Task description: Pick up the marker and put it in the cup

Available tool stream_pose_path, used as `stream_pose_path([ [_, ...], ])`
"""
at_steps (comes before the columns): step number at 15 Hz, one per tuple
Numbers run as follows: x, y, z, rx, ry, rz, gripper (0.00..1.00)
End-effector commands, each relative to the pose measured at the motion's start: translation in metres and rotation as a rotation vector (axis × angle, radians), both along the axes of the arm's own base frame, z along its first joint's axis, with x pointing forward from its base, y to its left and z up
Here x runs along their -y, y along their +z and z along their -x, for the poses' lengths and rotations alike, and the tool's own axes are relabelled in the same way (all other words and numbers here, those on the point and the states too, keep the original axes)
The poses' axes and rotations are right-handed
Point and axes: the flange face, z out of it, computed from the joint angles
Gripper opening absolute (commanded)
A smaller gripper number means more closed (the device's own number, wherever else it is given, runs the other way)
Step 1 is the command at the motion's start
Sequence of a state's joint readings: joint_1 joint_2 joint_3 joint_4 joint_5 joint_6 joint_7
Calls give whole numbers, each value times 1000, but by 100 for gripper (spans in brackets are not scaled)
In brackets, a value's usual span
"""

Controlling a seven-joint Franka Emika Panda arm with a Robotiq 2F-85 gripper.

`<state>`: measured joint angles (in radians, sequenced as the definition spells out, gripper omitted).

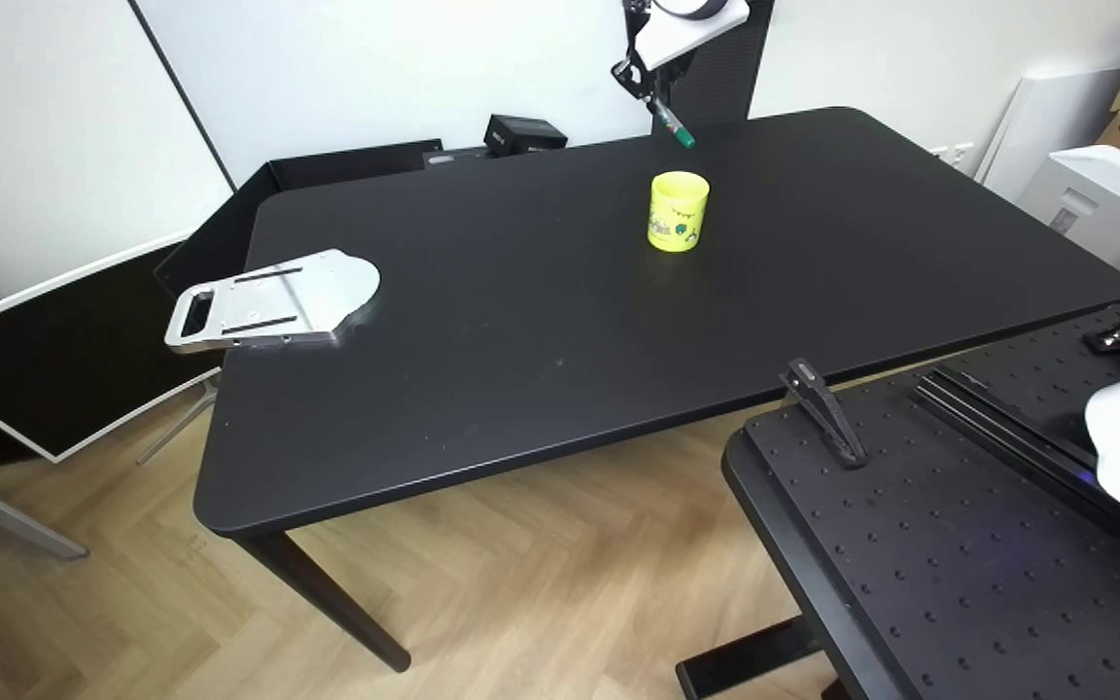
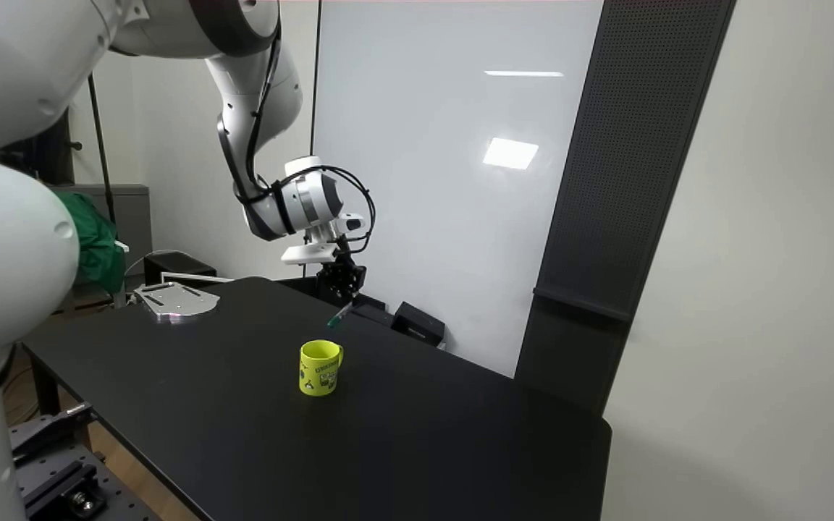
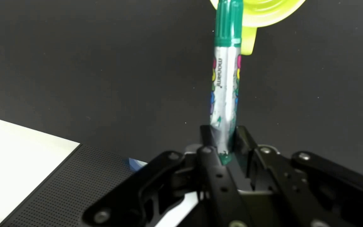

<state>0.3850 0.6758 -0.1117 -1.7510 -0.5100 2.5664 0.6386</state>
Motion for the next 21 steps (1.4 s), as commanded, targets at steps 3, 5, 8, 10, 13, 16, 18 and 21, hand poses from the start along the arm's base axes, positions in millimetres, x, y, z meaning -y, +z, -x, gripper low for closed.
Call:
stream_pose_path([
  [3,1,-6,10,46,14,-117,5],
  [5,1,-8,13,54,19,-148,5],
  [8,1,-11,15,60,33,-171,5],
  [10,3,-11,16,61,40,-177,5],
  [13,6,-12,15,70,46,-181,5],
  [16,8,-11,14,86,49,-190,5],
  [18,10,-11,15,77,52,-182,5],
  [21,9,-14,11,75,50,-183,22],
])
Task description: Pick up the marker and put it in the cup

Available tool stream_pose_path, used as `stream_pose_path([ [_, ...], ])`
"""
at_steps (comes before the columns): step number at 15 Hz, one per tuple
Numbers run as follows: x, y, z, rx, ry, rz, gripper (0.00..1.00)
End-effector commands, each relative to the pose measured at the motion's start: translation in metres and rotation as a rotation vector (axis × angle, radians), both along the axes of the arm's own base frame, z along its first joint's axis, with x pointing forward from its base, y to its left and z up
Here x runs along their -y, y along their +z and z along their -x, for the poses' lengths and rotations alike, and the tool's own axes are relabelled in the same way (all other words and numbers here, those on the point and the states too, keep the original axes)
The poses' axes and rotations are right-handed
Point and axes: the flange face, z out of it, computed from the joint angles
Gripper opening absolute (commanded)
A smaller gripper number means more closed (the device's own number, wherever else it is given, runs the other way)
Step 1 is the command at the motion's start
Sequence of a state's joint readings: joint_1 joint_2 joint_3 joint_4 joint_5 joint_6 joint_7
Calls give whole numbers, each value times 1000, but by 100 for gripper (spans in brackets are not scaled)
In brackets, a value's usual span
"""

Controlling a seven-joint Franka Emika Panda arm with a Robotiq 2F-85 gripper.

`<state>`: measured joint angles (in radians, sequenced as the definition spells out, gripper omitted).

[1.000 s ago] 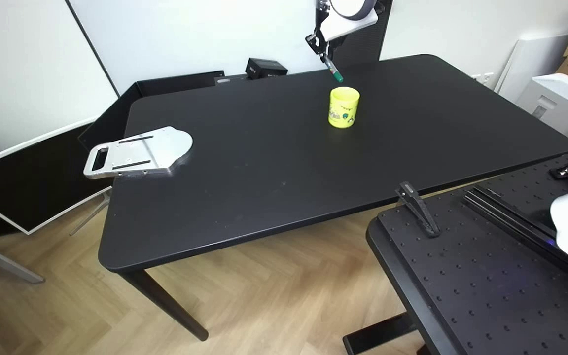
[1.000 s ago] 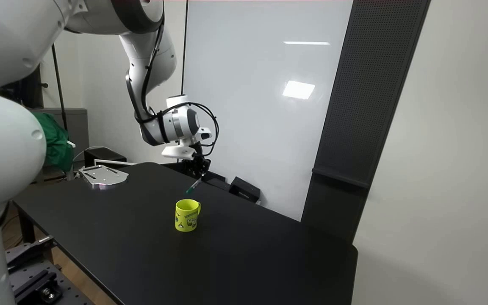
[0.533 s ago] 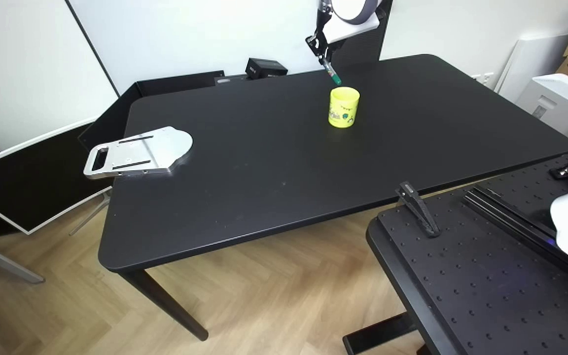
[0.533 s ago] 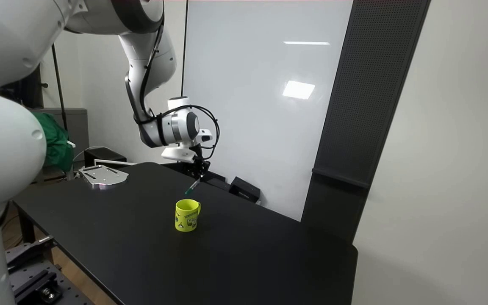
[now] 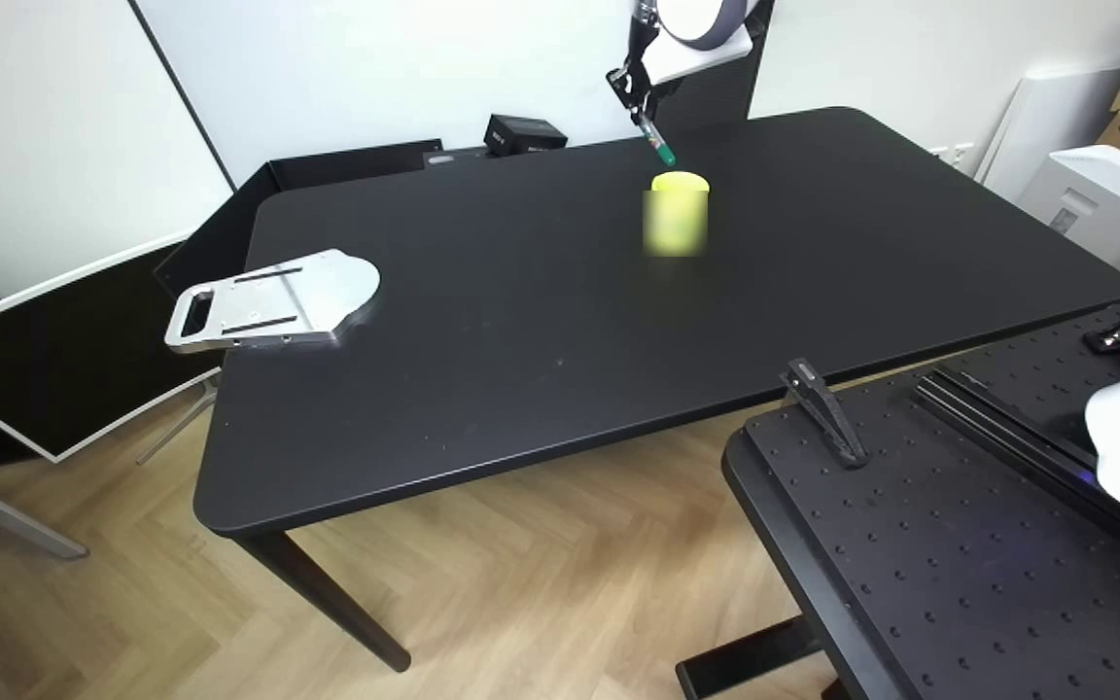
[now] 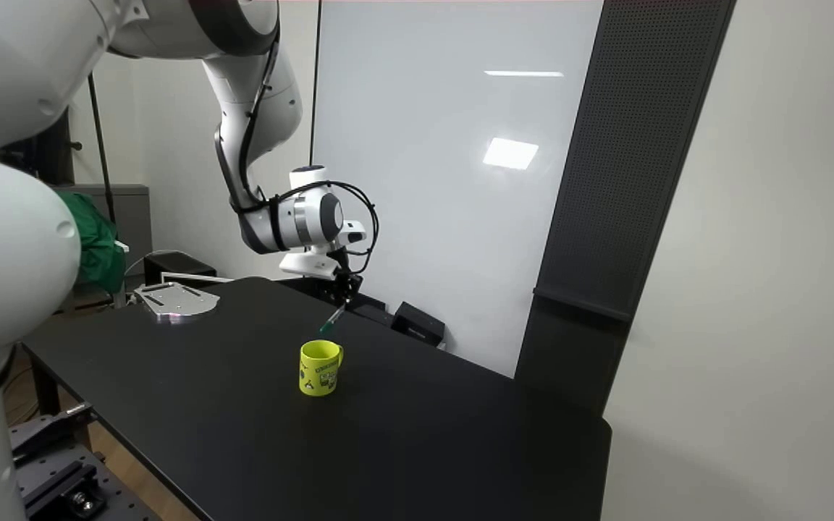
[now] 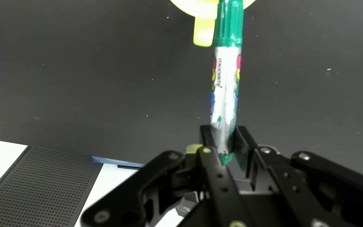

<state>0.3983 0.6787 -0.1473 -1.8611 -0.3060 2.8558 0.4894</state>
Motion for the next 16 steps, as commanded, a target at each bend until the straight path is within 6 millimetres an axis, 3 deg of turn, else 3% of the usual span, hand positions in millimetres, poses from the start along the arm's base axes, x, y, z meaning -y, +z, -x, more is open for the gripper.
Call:
stream_pose_path([
  [1,1,0,0,-1,0,0,22],
  [7,1,0,0,-3,-1,-1,22],
  [8,1,0,0,-3,-1,-1,5],
  [16,-15,-10,11,21,12,-22,5],
])
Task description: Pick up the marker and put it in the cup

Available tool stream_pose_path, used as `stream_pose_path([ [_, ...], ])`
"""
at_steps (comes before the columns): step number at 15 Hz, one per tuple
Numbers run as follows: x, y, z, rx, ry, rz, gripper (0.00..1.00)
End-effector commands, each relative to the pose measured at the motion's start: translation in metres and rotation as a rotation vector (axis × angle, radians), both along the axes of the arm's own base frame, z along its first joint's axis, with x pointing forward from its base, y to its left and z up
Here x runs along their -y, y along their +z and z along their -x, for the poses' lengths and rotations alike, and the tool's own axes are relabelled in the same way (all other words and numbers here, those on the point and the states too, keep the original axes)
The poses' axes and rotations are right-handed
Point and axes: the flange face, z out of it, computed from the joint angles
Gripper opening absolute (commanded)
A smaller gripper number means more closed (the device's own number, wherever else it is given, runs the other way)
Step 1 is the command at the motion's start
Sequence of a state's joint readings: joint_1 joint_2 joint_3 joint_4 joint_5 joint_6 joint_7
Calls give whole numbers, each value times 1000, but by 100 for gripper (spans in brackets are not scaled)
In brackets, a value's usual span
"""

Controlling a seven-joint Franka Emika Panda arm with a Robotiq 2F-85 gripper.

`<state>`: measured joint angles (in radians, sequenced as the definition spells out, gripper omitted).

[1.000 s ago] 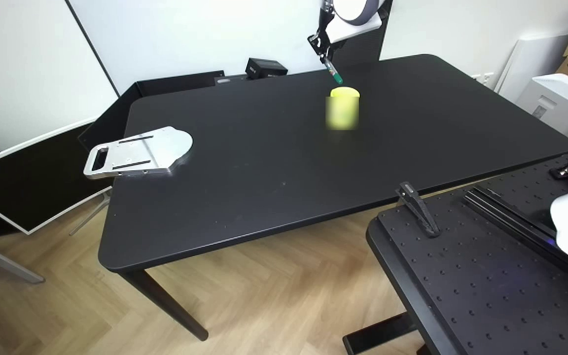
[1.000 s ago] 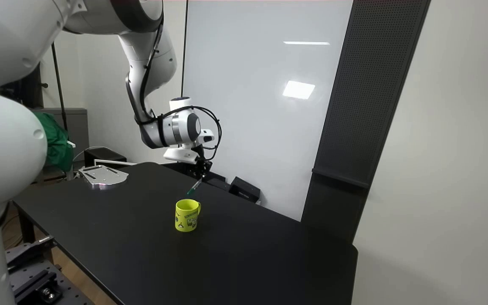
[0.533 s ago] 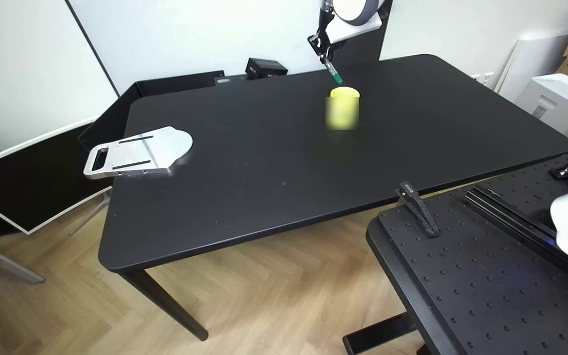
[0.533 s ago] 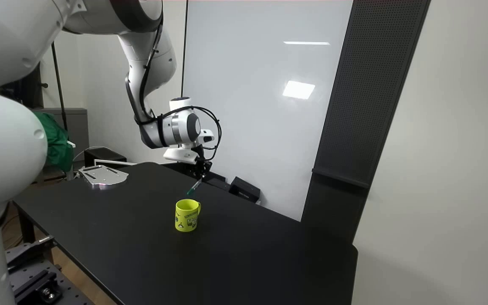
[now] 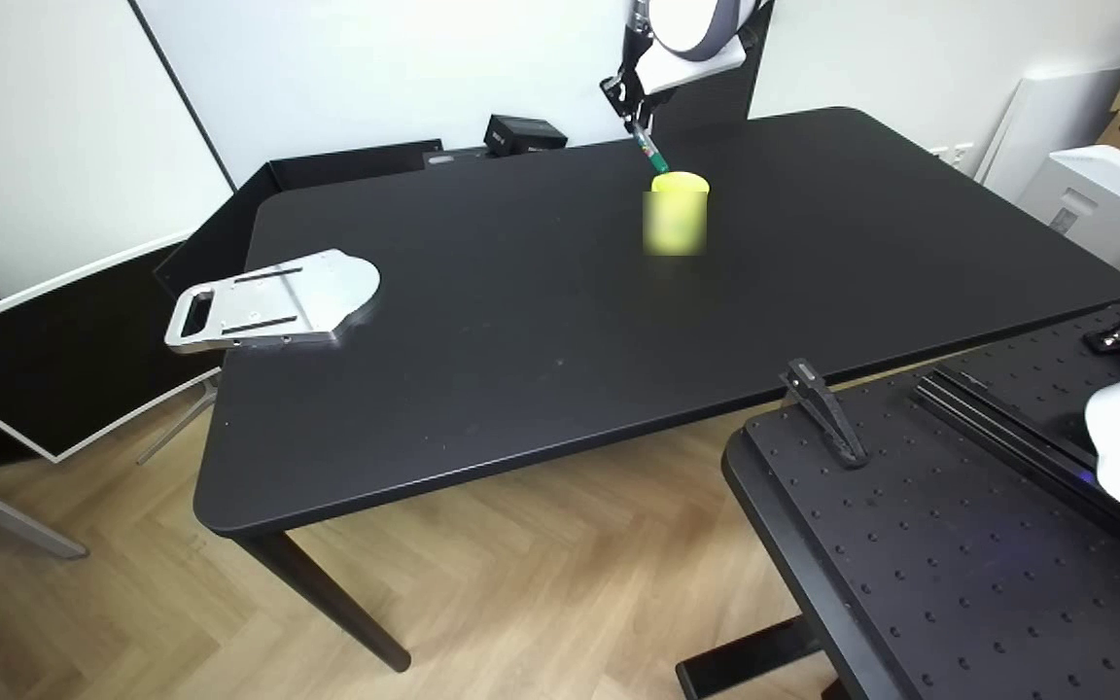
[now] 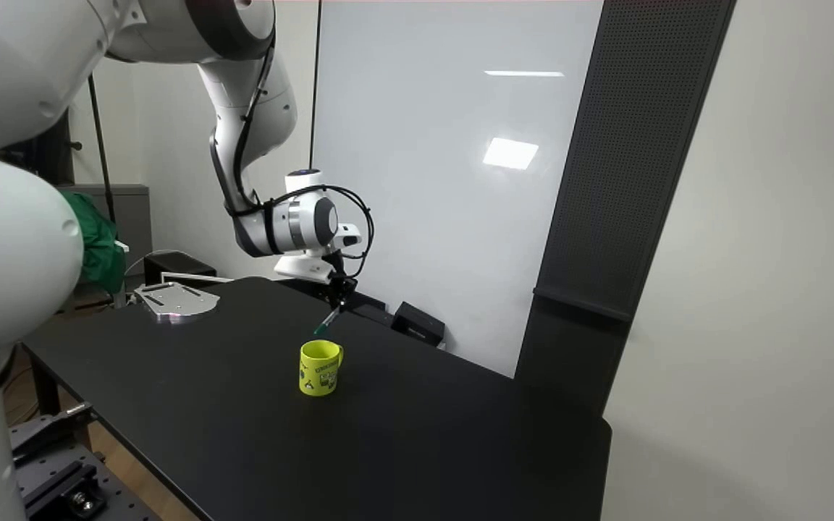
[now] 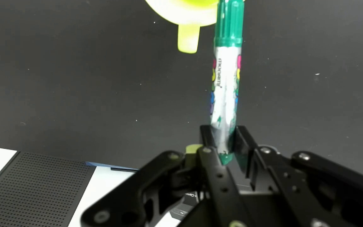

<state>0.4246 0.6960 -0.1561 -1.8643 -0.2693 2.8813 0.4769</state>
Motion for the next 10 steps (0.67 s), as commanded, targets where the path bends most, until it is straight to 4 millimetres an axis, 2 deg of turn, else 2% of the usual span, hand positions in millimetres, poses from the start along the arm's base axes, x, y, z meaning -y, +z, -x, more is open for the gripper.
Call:
stream_pose_path([
  [1,-7,-4,8,23,13,-5,5],
  [5,-13,-10,17,12,32,5,5],
  [9,-10,-13,22,1,40,40,5],
  [10,-16,-15,21,4,39,48,5],
])
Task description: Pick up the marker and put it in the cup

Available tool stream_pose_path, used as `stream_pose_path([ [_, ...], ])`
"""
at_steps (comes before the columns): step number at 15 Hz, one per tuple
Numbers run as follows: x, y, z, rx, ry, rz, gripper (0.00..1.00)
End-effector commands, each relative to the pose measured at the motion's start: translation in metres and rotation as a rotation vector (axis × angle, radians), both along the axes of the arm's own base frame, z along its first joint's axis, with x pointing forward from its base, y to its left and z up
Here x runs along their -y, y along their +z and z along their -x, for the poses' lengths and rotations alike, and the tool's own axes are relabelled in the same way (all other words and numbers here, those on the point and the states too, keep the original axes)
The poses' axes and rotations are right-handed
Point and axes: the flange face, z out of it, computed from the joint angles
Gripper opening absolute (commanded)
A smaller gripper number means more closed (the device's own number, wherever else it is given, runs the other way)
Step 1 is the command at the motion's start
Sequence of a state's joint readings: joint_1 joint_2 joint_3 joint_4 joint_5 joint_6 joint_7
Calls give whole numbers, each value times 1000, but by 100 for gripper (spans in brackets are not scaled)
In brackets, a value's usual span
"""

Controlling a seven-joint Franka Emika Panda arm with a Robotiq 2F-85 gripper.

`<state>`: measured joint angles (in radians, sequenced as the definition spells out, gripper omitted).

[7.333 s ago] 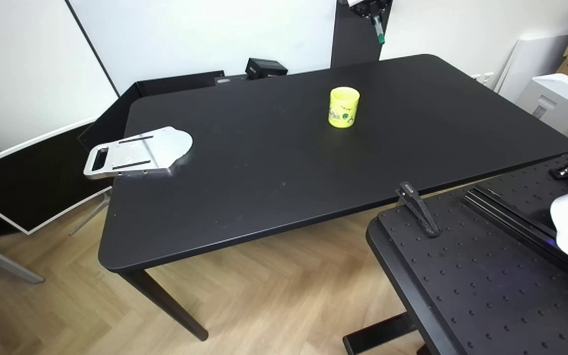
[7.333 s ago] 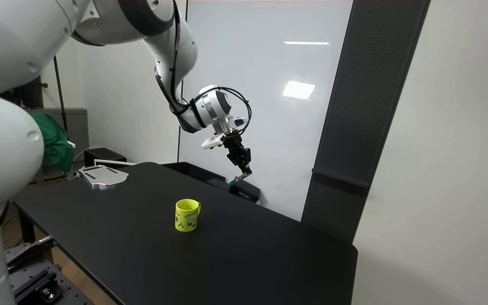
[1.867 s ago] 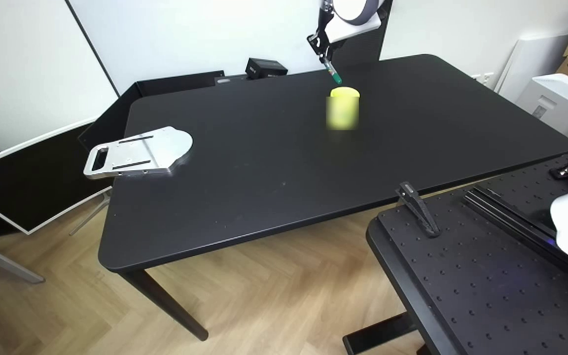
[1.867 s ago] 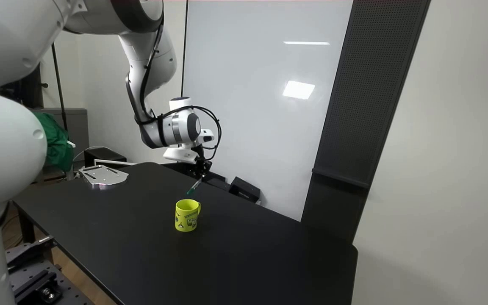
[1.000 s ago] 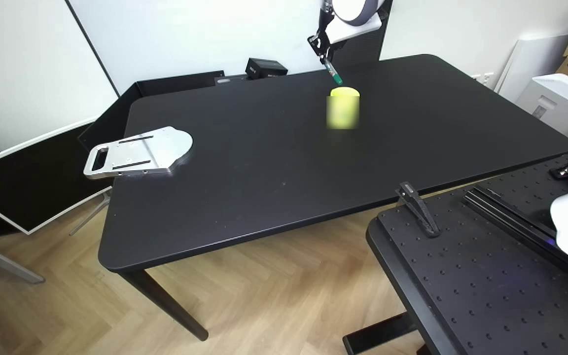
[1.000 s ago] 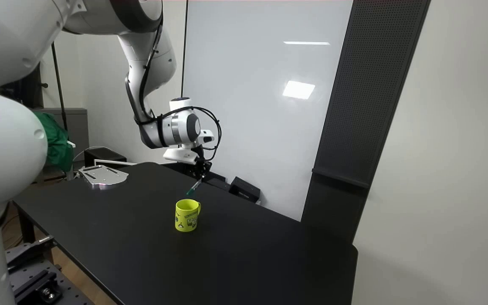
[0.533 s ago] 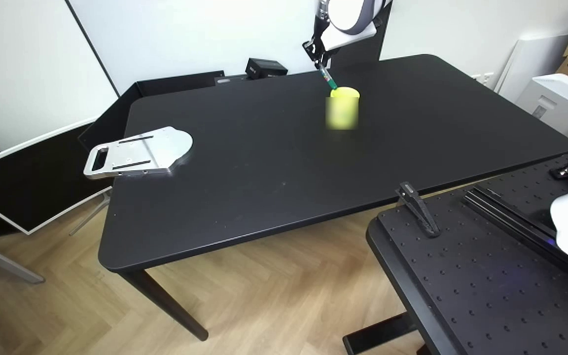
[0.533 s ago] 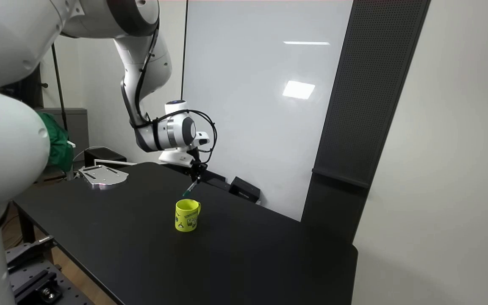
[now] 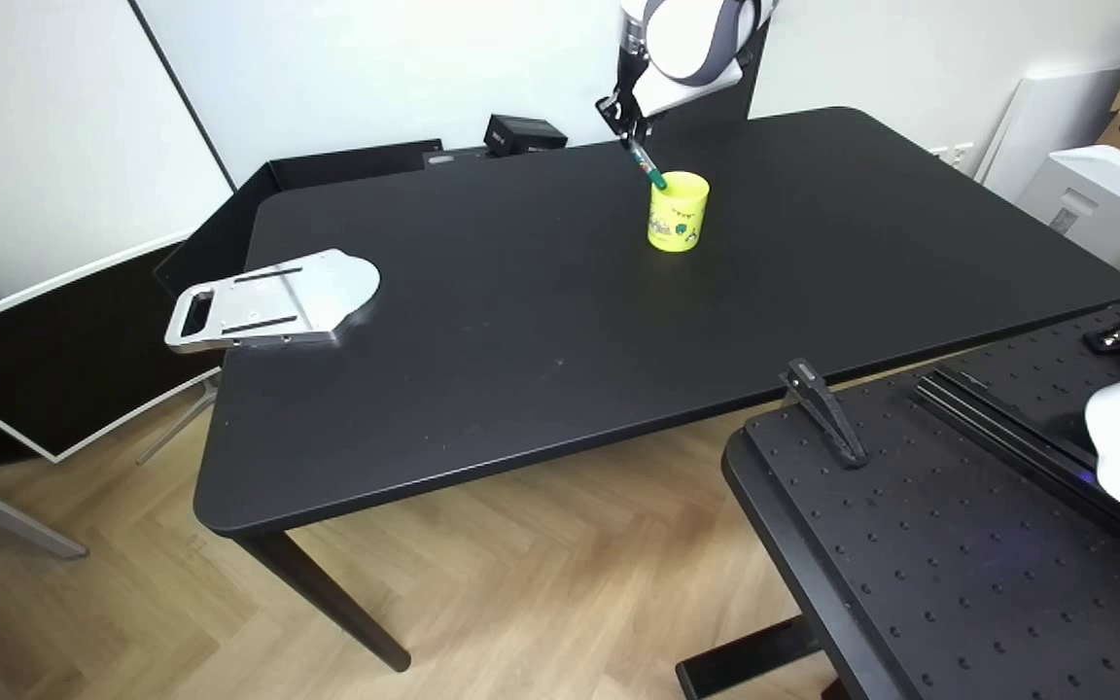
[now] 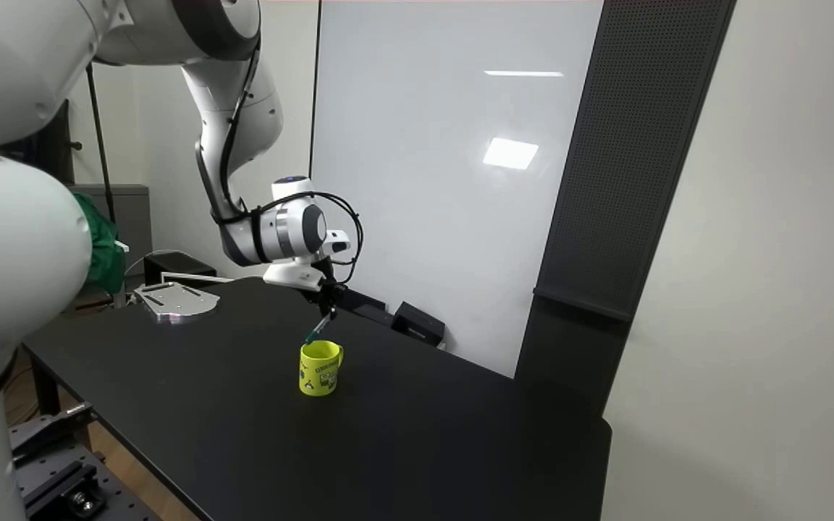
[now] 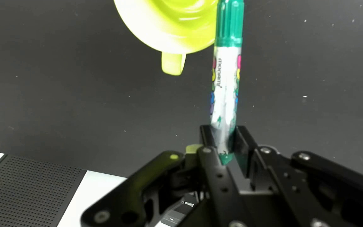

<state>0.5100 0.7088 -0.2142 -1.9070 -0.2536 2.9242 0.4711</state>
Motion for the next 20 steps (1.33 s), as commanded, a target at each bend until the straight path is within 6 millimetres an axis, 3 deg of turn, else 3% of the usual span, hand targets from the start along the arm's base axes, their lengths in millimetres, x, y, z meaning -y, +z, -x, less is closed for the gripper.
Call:
stream_pose_path([
  [1,-4,2,3,8,2,28,5],
  [6,-10,-7,8,14,25,51,5],
  [15,5,-10,10,15,15,79,5],
  [20,-6,-17,17,0,30,78,5],
])
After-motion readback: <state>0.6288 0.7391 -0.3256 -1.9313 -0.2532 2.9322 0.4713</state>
